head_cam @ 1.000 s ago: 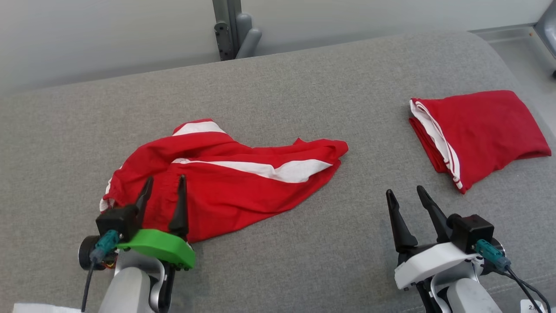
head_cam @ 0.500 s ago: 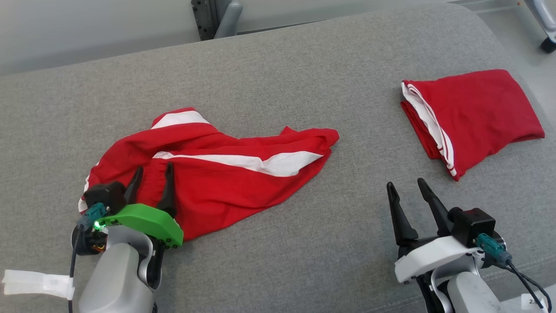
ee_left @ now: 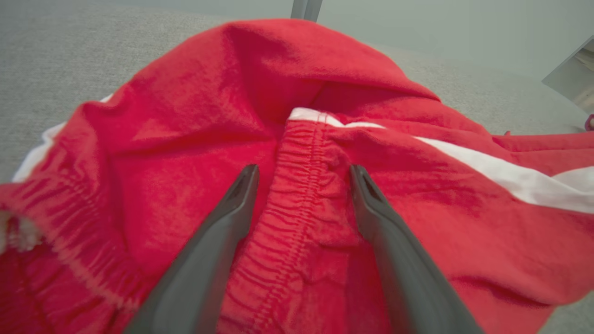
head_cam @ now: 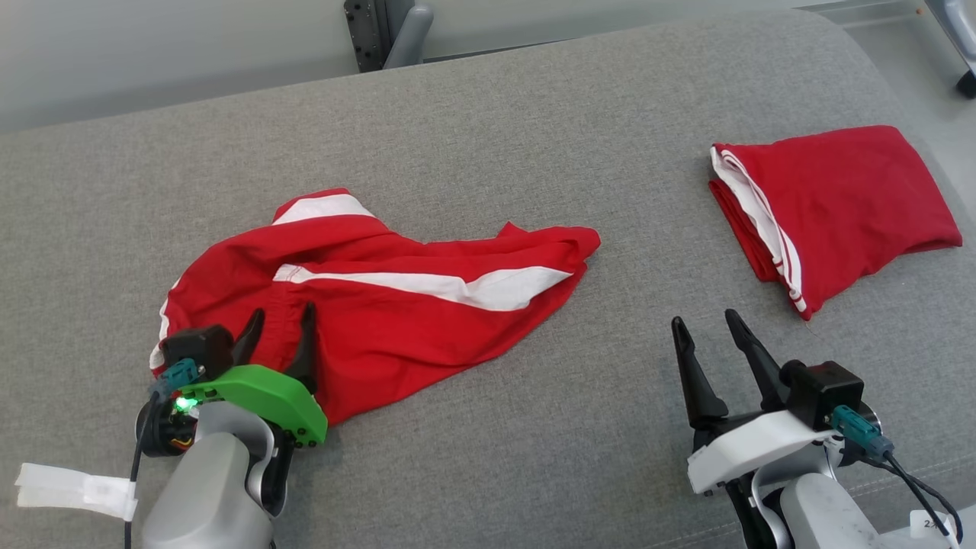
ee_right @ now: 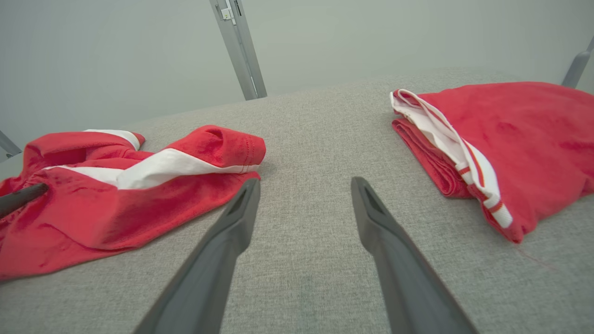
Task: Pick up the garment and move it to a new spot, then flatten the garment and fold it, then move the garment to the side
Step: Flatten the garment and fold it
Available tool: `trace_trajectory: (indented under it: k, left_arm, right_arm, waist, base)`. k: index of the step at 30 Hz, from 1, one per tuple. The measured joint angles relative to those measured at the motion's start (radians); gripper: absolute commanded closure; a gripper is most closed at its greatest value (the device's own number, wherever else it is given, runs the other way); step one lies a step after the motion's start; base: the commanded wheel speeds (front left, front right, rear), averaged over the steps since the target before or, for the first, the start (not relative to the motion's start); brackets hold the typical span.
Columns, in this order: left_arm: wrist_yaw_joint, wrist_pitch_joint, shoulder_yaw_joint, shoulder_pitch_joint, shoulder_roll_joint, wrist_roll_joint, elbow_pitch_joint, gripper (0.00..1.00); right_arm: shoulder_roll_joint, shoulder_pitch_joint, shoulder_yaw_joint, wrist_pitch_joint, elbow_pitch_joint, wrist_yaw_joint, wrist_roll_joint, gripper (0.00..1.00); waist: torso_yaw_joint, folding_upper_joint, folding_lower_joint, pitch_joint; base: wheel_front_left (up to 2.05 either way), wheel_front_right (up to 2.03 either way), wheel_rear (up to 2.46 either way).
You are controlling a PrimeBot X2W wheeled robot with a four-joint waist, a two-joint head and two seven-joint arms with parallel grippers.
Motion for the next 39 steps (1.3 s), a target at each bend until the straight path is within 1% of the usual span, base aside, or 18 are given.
trace_trajectory:
  k: [6, 7, 8, 9, 10, 11, 12, 18, 23, 26, 33, 34, 35, 36, 37, 38, 39]
  left_arm:
    - [0.000, 0.000, -0.043, -0.012, 0.018, -0.032, -0.001, 0.00]
    - [0.000, 0.000, -0.047, -0.012, 0.020, -0.045, -0.021, 0.22]
    - [0.000, 0.000, -0.047, -0.012, 0.020, -0.045, -0.021, 0.49]
    - [0.000, 0.000, -0.048, -0.013, 0.022, -0.048, -0.030, 0.63]
    - [0.000, 0.000, -0.052, -0.012, 0.025, -0.051, -0.033, 0.81]
    - [0.000, 0.000, -0.055, -0.012, 0.027, -0.054, -0.034, 0.94]
    - [0.000, 0.000, -0.058, -0.011, 0.029, -0.057, -0.036, 1.00]
    - [0.000, 0.000, -0.072, 0.002, 0.038, -0.064, -0.070, 1.00]
    - [0.000, 0.000, -0.090, 0.038, 0.031, -0.056, -0.153, 1.00]
    - [0.000, 0.000, -0.111, 0.093, 0.017, -0.052, -0.201, 1.00]
    - [0.000, 0.000, -0.127, 0.247, 0.001, -0.039, -0.324, 1.00]
    - [0.000, 0.000, -0.125, 0.271, -0.001, -0.038, -0.334, 0.96]
    - [0.000, 0.000, -0.119, 0.294, -0.003, -0.038, -0.345, 0.85]
    - [0.000, 0.000, -0.116, 0.314, -0.004, -0.038, -0.349, 0.72]
    - [0.000, 0.000, -0.116, 0.333, -0.004, -0.038, -0.349, 0.65]
    - [0.000, 0.000, -0.113, 0.350, -0.007, -0.037, -0.347, 0.55]
    - [0.000, 0.000, -0.108, 0.366, -0.010, -0.037, -0.343, 0.16]
  right_arm:
    - [0.000, 0.000, 0.002, 0.000, 0.001, 0.000, 0.006, 0.00]
    - [0.000, 0.000, 0.002, 0.000, 0.001, 0.000, 0.008, 0.00]
    - [0.000, 0.000, 0.002, 0.000, 0.001, 0.000, 0.008, 0.00]
    - [0.000, 0.000, 0.002, 0.000, 0.000, 0.000, 0.008, 0.00]
    - [0.000, 0.000, 0.002, 0.000, 0.001, 0.000, 0.008, 0.00]
    - [0.000, 0.000, 0.002, 0.000, 0.001, 0.000, 0.008, 0.00]
    - [0.000, 0.000, 0.001, 0.000, 0.002, 0.000, 0.010, 0.00]
    - [0.000, 0.001, -0.009, 0.000, 0.004, 0.000, 0.015, 0.00]
    - [0.000, 0.016, -0.025, 0.000, 0.009, 0.000, 0.021, 0.00]
    - [0.000, 0.030, -0.036, 0.000, 0.019, 0.000, 0.025, 0.00]
    - [0.000, 0.056, -0.033, 0.000, 0.035, 0.000, 0.041, 0.00]
    - [0.000, 0.058, -0.032, 0.000, 0.038, 0.000, 0.043, 0.00]
    - [0.000, 0.060, -0.032, 0.000, 0.040, 0.000, 0.044, 0.00]
    - [0.000, 0.060, -0.030, 0.000, 0.041, 0.000, 0.045, 0.00]
    - [0.000, 0.060, -0.029, 0.000, 0.042, 0.000, 0.045, 0.00]
    - [0.000, 0.061, -0.026, 0.000, 0.044, 0.000, 0.044, 0.00]
    - [0.000, 0.062, -0.025, 0.000, 0.046, 0.000, 0.044, 0.00]
  waist:
    - [0.000, 0.0000, 0.0000, 0.001]
    - [0.002, 0.0000, 0.0000, 0.001]
    - [0.002, 0.0000, 0.0000, 0.001]
    - [0.003, 0.0000, 0.0000, 0.000]
    - [0.004, 0.0000, 0.0000, 0.000]
    - [0.005, 0.0000, 0.0000, 0.000]
    - [0.006, 0.0000, 0.0000, -0.001]
    - [0.020, 0.0000, 0.0000, -0.009]
    - [0.045, 0.0000, 0.0000, -0.027]
    - [0.068, 0.0000, 0.0000, -0.046]
    - [0.133, 0.0000, 0.0000, -0.100]
    - [0.143, 0.0000, 0.0000, -0.107]
    - [0.152, 0.0000, 0.0000, -0.114]
    - [0.161, 0.0000, 0.0000, -0.121]
    - [0.169, 0.0000, 0.0000, -0.127]
    - [0.176, 0.0000, 0.0000, -0.132]
    - [0.183, 0.0000, 0.0000, -0.137]
  base:
    - [0.00, 0.00, 0.00]
    - [0.00, 0.00, 0.00]
    - [0.00, 0.00, 0.00]
    - [0.00, 0.00, 0.00]
    - [0.00, 0.00, 0.00]
    - [0.00, 0.00, 0.00]
    - [0.00, 0.00, 0.00]
    - [0.00, 0.00, 0.00]
    - [0.00, 0.00, 0.00]
    - [0.00, 0.00, 0.00]
    - [0.00, 0.00, 0.00]
    - [0.00, 0.00, 0.00]
    - [0.00, 0.00, 0.00]
    - [0.00, 0.00, 0.00]
    - [0.00, 0.00, 0.00]
    - [0.00, 0.00, 0.00]
    - [0.00, 0.00, 0.00]
